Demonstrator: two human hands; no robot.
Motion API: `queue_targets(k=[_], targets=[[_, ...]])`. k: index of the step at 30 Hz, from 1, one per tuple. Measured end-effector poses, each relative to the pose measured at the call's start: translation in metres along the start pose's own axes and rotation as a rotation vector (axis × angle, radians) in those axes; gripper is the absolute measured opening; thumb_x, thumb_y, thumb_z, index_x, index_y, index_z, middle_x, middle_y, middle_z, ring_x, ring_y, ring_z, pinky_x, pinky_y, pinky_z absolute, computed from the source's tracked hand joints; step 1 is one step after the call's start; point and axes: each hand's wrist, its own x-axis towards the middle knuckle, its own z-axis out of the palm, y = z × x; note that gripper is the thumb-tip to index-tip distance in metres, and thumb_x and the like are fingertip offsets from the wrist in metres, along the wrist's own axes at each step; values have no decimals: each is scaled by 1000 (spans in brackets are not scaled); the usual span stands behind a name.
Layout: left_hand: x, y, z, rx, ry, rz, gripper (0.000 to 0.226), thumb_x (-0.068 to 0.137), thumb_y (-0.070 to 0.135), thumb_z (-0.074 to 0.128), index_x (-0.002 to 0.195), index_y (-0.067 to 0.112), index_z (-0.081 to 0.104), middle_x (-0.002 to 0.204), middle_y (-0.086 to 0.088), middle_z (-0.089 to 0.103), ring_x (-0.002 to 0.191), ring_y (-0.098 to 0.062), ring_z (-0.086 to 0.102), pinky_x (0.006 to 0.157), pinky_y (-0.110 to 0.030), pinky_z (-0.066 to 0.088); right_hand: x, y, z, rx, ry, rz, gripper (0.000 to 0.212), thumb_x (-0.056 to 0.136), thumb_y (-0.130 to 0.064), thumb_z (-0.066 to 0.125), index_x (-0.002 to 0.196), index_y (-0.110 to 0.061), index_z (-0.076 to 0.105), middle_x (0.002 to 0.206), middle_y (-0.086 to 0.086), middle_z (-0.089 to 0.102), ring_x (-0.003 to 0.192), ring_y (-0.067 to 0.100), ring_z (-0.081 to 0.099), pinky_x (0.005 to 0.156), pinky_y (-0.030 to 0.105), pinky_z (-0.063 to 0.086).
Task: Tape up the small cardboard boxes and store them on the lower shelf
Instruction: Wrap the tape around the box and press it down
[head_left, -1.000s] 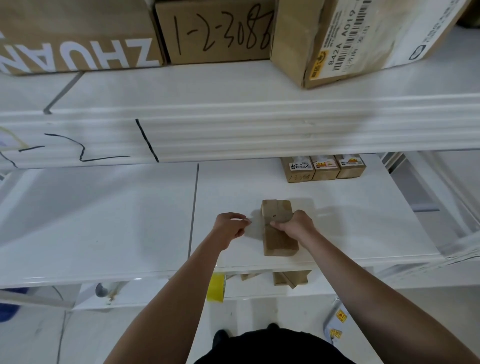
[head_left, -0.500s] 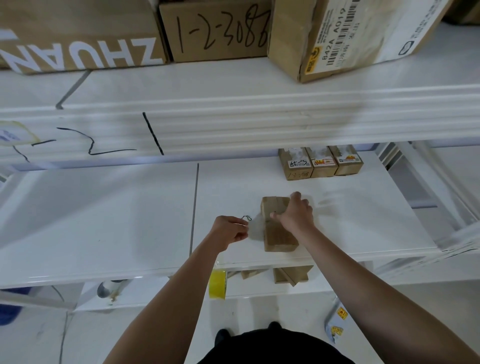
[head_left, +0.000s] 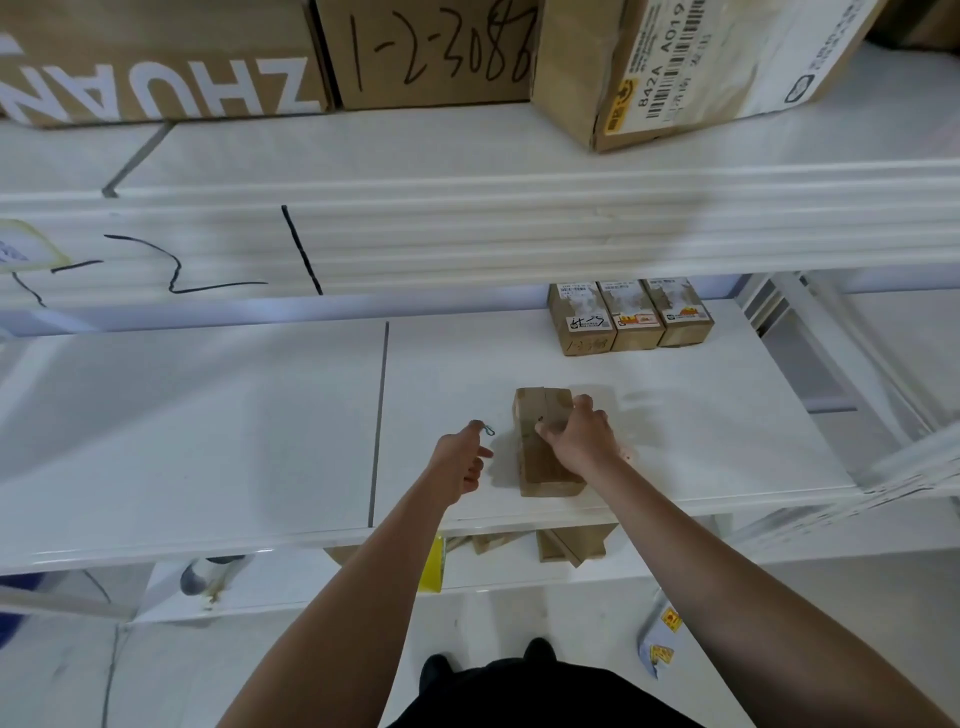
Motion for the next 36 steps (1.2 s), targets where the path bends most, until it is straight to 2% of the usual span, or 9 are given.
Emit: queue_targets(k=[4, 7, 14, 21, 23, 25, 27, 32, 36], targets=[[3, 1, 10, -47, -68, 24, 30, 91, 26, 76, 101, -2, 70, 47, 3, 27, 48, -13, 20, 46, -26, 20, 1, 3, 4, 31, -16, 27, 77, 92, -37, 72, 150, -12, 27, 145, 20, 44, 134, 40, 45, 106, 52, 43], [4, -3, 13, -91, -59, -50, 22, 84, 12, 82, 81, 7, 60, 47, 3, 26, 46, -13, 19, 44, -25, 19, 3, 4, 5, 44, -28, 72, 80, 91, -39, 72, 151, -11, 25, 148, 20, 42, 137, 41, 43, 106, 51, 41], [4, -16, 18, -266, -32, -187, 40, 81, 11, 84, 62, 13, 50, 47, 3, 24, 43, -12, 17, 39, -23, 20, 8, 8, 11, 50, -29, 114, 86, 88, -44, 75, 151, -11, 25, 149, 21, 42, 138, 41, 42, 107, 49, 39], [0, -18, 39, -299, -38, -271, 42, 89, 24, 78, 65, 12, 46, 46, 2, 29, 48, -13, 23, 38, -23, 24, 10, 12, 16, 119, -48, 71, 77, 92, -35, 73, 147, -7, 27, 144, 22, 48, 134, 41, 46, 102, 49, 45], [0, -17, 44, -292, -23, -294, 28, 90, 24, 77, 76, 10, 56, 58, -1, 44, 53, -15, 33, 39, -25, 32, 11, 12, 17, 114, -42, 62, 78, 92, -35, 73, 147, -6, 27, 145, 22, 48, 135, 41, 46, 102, 50, 45], [1, -16, 47, -312, 32, -278, 12, 97, 15, 67, 108, 12, 66, 92, -6, 65, 60, -15, 41, 45, -24, 43, 11, 12, 19, 109, -37, 56, 78, 92, -36, 73, 147, -6, 27, 144, 22, 49, 133, 41, 47, 101, 50, 47], [8, -18, 53, -323, 63, -151, 29, 103, 6, 52, 131, 5, 59, 133, -12, 62, 64, -11, 45, 49, -17, 47, 11, 13, 20, 98, -34, 51, 76, 92, -36, 73, 146, -7, 28, 141, 22, 50, 130, 41, 49, 99, 50, 48], [8, -16, 55, -219, 272, -99, 19, 82, 10, 80, 97, 6, 69, 96, -13, 71, 83, -30, 64, 80, -34, 59, 14, 15, 20, 74, -27, 45, 73, 91, -38, 73, 142, -9, 30, 136, 21, 53, 127, 40, 52, 96, 50, 50], [0, -5, 55, -167, 334, 84, 14, 97, 23, 61, 90, 14, 69, 83, -6, 66, 94, -36, 67, 87, -41, 59, 15, 14, 21, 58, -25, 51, 68, 92, -34, 72, 141, -12, 31, 133, 17, 55, 119, 37, 56, 87, 47, 54]])
